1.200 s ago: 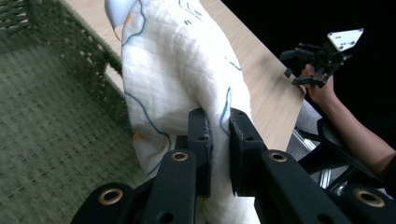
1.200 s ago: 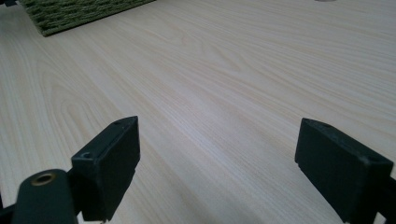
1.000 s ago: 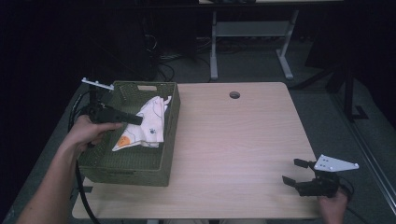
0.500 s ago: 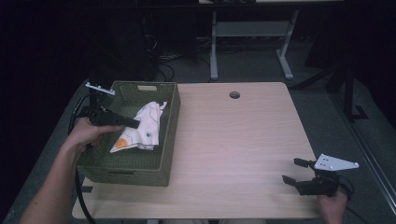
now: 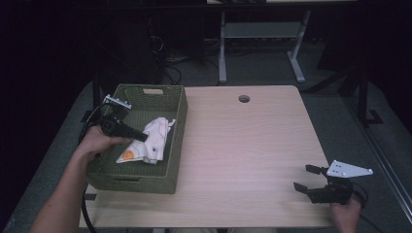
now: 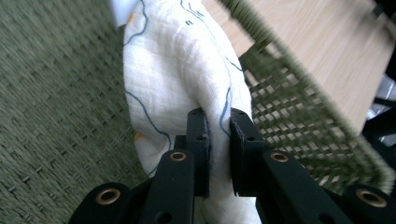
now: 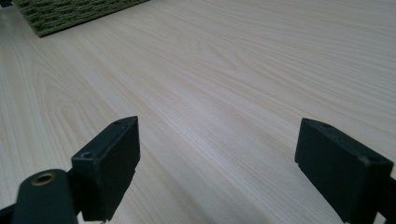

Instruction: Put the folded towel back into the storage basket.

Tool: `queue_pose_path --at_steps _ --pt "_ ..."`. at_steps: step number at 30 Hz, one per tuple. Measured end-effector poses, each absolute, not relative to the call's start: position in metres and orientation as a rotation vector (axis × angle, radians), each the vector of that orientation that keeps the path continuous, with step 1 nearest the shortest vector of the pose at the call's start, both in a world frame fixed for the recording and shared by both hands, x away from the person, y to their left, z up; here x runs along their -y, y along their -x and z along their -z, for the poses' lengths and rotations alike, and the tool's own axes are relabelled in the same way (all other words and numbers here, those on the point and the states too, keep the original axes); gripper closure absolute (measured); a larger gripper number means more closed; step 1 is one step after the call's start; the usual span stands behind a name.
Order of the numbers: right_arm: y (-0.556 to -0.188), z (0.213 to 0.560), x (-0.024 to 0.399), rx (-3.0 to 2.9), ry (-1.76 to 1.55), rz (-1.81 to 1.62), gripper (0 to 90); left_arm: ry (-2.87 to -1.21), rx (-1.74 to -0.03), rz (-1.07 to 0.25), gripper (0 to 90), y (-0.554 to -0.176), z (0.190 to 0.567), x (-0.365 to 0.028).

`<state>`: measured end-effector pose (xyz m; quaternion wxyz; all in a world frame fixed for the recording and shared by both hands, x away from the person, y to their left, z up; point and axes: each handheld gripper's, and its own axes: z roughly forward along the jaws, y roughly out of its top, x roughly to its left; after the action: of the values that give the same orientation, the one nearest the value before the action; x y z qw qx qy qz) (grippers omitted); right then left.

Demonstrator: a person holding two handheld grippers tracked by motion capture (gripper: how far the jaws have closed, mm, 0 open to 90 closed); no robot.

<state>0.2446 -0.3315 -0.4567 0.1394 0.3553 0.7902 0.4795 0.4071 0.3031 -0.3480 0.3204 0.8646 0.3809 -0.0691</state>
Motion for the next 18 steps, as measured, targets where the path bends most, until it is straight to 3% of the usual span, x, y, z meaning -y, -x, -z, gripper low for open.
queue_pose_path --at_steps 6,7,8,10,12,15,18 --pt "-0.245 0.458 0.332 -2.294 -1.027 -1.383 13.5 -2.35 -0.988 0.107 79.9 -0.414 0.358 -0.298" --pt "-0.244 0.458 0.332 -2.291 -1.028 -1.388 13.5 -2.369 -1.0 0.048 73.1 -0.414 0.359 -0.297" --pt "-0.244 0.458 0.332 -2.291 -1.028 -1.388 13.5 -2.394 -1.016 -0.028 73.1 -0.415 0.359 -0.297" --pt "-0.244 0.458 0.333 -2.289 -1.026 -1.391 13.5 -2.468 -1.06 -0.188 57.1 -0.417 0.359 -0.295" --pt "-0.244 0.458 0.332 -2.29 -1.023 -1.392 13.5 -2.48 -1.096 -0.286 54.1 -0.418 0.359 -0.294" --pt "-0.244 0.458 0.332 -2.296 -1.019 -1.396 13.5 -2.476 -1.112 -0.271 51.9 -0.417 0.359 -0.293" --pt "-0.243 0.457 0.332 -2.297 -1.019 -1.392 13.5 -2.496 -1.116 -0.191 56.0 -0.416 0.366 -0.29"
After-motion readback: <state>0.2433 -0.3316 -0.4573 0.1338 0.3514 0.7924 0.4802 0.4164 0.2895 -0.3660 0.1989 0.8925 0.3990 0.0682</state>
